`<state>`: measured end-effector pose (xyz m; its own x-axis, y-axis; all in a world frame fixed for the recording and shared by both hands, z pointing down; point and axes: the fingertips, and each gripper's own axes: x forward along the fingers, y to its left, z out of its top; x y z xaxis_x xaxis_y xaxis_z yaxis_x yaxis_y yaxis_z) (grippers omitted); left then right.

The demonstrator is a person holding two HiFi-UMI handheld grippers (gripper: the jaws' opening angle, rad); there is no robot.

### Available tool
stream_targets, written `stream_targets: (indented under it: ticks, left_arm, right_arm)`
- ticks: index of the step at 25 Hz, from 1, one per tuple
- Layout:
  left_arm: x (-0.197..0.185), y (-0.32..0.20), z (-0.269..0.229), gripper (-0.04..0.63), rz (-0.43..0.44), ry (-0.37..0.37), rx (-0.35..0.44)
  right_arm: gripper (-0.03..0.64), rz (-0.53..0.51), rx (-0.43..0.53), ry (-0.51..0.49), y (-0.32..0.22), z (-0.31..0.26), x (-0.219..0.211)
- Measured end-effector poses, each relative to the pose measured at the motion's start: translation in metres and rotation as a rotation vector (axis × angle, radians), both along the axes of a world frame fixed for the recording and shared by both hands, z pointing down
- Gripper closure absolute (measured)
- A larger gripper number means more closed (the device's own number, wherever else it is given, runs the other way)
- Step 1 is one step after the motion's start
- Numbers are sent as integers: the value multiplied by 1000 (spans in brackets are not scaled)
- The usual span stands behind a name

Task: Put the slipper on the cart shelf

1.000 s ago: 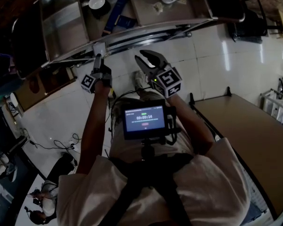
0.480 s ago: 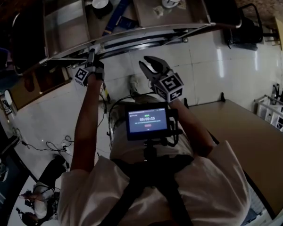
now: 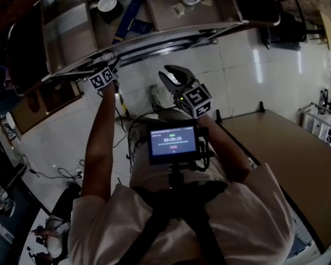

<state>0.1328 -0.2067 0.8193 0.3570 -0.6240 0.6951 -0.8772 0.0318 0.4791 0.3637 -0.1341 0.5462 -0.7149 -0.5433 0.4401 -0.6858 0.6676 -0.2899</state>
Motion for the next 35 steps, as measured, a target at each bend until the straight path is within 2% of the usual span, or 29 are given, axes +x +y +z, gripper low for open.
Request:
stream_targets:
  ticks: [2, 5, 8, 10, 13, 15, 17, 20, 22, 25, 30, 32, 35]
  left_arm:
    - [3, 5, 0, 222, 54, -80, -9]
    - [1, 21, 4, 222, 75, -132, -48]
    - [3, 39, 10, 222, 143, -192, -102]
    - [10, 45, 7, 222, 136, -145, -101]
    - [25, 58, -14, 227, 108, -8, -39]
    - [37, 72, -39, 301, 106, 124, 18]
    - [46, 89, -69, 342, 103, 246, 82]
    - [45, 110, -123, 449, 88, 337, 197]
    - [36, 120, -154, 495, 72, 355, 264]
    - [14, 133, -198, 529, 65, 356, 349]
    - [-26, 148, -278, 571, 89, 294, 500]
    - [-47, 161, -299, 580, 68, 295, 540]
    - [-69, 182, -314, 580, 31, 309, 558]
  right_arm:
    - [502, 5, -6, 1, 0, 3, 4]
    - [502, 10, -13, 1, 2, 5, 6]
    - [502, 5, -11, -1, 0, 3, 6]
    - [502, 1, -4, -4, -2, 1, 6]
    - [502, -1, 11, -17, -6, -4, 1]
    - [502, -2, 24, -30, -7, -11, -6]
    - [502, -6, 38, -42, -6, -20, -13]
    - [502, -10, 60, -66, -4, -39, -22]
    - [502, -15, 88, -76, -3, -50, -27]
    - [502, -10, 122, -96, 2, -71, -34]
    - [502, 13, 191, -124, 16, -113, -58]
    - [502, 23, 215, -122, 28, -121, -71]
    - [502, 54, 225, -131, 43, -129, -83]
